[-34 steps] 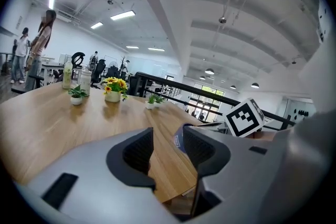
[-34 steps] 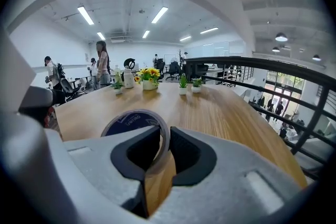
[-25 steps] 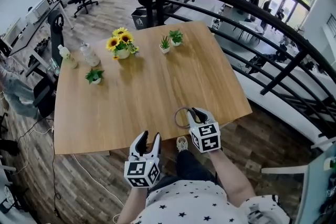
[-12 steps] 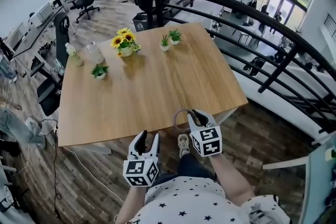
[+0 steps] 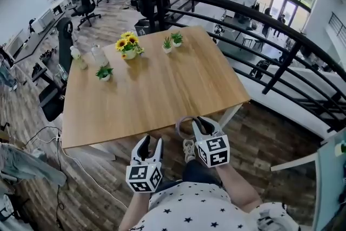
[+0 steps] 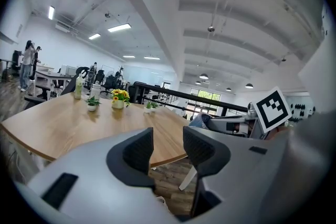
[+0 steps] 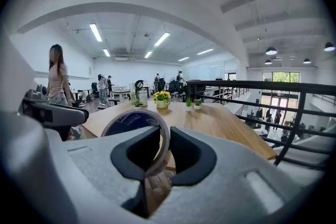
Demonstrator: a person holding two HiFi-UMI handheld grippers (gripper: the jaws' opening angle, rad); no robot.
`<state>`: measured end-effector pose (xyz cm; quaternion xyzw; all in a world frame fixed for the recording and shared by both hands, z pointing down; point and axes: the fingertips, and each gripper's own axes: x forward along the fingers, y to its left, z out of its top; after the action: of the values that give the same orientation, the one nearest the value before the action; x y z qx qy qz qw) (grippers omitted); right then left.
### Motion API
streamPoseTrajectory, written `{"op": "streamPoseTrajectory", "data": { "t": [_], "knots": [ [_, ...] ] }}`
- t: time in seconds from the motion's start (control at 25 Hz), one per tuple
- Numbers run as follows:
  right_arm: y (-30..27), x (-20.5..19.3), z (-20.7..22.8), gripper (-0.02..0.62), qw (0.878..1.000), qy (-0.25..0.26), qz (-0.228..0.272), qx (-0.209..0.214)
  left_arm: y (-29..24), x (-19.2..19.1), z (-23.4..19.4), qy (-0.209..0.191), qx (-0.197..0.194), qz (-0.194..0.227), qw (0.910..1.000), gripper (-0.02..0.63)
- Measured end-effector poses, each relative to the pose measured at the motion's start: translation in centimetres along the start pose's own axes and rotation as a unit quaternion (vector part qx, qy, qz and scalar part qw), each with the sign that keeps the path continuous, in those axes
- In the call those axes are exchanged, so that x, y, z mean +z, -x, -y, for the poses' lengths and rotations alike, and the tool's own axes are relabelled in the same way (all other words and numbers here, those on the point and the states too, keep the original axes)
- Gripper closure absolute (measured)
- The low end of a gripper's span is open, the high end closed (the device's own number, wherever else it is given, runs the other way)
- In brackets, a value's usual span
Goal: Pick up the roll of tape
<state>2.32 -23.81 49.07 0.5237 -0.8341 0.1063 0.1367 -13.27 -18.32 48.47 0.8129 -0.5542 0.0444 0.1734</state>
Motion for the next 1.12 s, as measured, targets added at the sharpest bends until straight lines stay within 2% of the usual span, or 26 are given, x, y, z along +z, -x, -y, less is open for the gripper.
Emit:
{"op": "streamPoseTrajectory", "data": {
  "t": [0.48, 1.12],
  "knots": [
    [3.6, 0.1, -2.0, 0.528, 1.000, -0.005, 0.017, 0.003, 2.4, -0.4, 0.7, 0.005, 0.003, 0.006, 1.0000, 0.434],
    [3.9, 0.2, -2.1, 0.531, 1.000, 0.008, 0.026, -0.004, 2.4, -0.4, 0.8, 0.002, -0.001, 0.005, 1.0000, 0.434]
  ]
}}
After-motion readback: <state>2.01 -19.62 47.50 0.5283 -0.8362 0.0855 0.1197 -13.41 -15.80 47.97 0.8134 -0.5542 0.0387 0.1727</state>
